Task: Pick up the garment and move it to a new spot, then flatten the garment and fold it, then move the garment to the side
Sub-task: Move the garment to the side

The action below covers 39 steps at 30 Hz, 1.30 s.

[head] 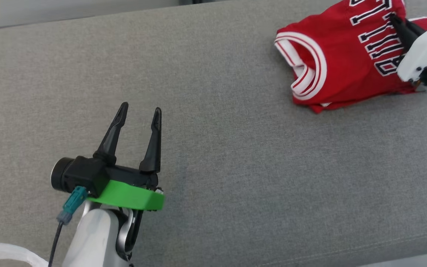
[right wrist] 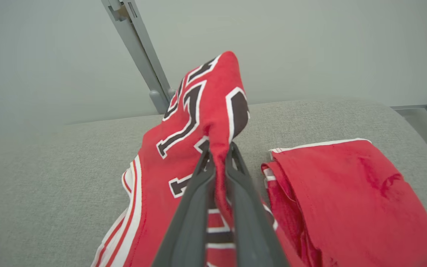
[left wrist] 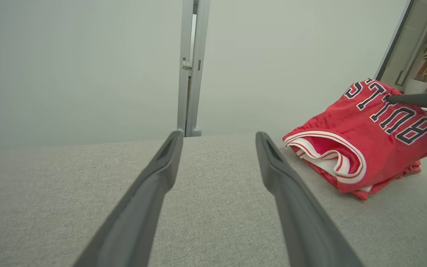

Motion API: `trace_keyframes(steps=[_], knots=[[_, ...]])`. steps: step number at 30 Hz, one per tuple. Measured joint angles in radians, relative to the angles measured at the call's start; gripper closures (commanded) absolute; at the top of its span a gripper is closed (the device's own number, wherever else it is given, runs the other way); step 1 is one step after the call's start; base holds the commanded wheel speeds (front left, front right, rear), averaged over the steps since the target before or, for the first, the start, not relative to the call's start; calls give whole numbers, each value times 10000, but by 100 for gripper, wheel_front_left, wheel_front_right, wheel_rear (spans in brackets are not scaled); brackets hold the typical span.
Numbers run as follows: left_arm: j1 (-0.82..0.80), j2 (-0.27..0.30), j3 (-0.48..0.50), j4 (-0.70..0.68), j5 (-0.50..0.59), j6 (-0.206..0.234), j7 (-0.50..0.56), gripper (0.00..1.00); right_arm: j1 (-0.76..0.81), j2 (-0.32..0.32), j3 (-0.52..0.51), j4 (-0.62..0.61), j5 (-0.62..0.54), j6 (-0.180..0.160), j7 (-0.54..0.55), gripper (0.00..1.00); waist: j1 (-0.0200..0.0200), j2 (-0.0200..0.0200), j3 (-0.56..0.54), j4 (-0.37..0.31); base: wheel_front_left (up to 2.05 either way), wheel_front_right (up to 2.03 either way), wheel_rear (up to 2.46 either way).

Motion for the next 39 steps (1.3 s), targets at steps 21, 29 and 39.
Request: trace_keyframes(steps=[21,29,39], knots=[[-1049,332,-470,121,98,0,0,0,-1980,-2337,257,1593,-2236,4,136,100,1,0,2844,-283,0,0,0],[-1073,245,-347,234,67,0,0,0,-2405,-1787,13,3463,-3599,4,-1703,0,1,0,2743,165,0,0,0],[-235,169,497,270,25,-2,0,0,-2492,-1003,-387,4263,-4918,4,-3480,0,0,0,1293,372,0,0,0]])
